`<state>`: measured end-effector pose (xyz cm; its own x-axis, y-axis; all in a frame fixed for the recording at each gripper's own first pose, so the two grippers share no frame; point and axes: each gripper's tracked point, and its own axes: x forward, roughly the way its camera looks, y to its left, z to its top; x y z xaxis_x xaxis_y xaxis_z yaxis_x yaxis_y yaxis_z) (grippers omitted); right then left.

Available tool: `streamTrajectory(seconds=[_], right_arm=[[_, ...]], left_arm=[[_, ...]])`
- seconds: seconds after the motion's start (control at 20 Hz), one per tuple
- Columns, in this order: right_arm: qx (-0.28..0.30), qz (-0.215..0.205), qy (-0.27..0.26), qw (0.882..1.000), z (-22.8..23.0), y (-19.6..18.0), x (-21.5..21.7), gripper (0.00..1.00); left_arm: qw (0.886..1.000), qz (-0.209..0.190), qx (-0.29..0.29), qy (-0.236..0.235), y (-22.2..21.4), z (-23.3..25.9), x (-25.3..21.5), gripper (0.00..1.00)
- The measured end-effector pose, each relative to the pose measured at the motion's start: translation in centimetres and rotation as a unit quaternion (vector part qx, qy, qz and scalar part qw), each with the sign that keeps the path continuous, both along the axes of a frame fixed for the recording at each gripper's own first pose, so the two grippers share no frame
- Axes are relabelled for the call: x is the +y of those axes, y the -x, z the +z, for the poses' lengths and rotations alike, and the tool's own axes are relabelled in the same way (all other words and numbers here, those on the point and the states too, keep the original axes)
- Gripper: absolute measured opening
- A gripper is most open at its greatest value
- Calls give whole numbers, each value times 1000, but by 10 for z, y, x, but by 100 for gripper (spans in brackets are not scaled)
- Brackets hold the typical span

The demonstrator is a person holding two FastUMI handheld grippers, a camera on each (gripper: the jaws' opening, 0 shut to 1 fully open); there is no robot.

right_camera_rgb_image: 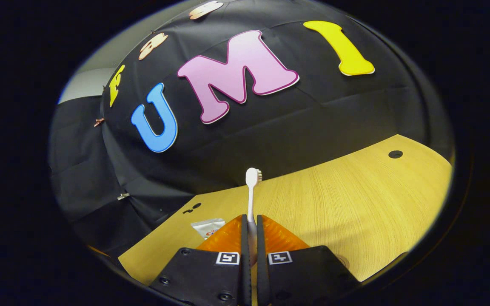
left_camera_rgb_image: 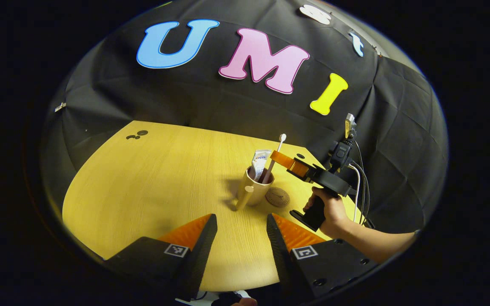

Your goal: Put the toothbrush and toothpaste on the desktop into the cup, then pick up the cup and place it on the coaster on the desktop.

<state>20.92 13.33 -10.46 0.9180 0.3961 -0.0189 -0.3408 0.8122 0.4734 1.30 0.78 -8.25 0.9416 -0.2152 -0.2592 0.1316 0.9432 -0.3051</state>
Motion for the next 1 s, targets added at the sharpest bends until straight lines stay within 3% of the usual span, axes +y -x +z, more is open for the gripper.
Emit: streamTrajectory(seconds=[0.15,0.4,0.45,0.5,0.55,0.6,0.7,0.75,0.8,1.0], right_arm=[[26,20,5,999,-8,14,5,12],[74,28,-6,997,-10,35,-2,28],[80,28,-9,996,-8,40,-4,13],[87,29,-9,996,-7,46,-8,35],[98,31,-9,995,-9,53,-12,20],[111,34,-7,993,-11,61,-16,42],[129,37,-4,991,-15,77,-28,46],[139,39,-2,989,-19,86,-33,29],[148,45,-1,988,-21,96,-37,47],[174,62,2,983,-32,140,-60,56]], left_arm=[[1000,-4,1,6,-1,6,-6,73],[1000,-11,3,10,-14,12,-16,74],[1000,-16,7,8,-18,12,-18,73],[1000,-22,11,4,-22,9,-21,74],[999,-30,19,-1,-27,7,-23,74],[999,-37,25,-7,-33,4,-27,73],[998,-54,41,-17,-45,-1,-30,74],[996,-63,52,-24,-51,-3,-31,74],[995,-67,64,-32,-59,-9,-32,74],[986,-92,120,-63,-92,-31,-39,74]])
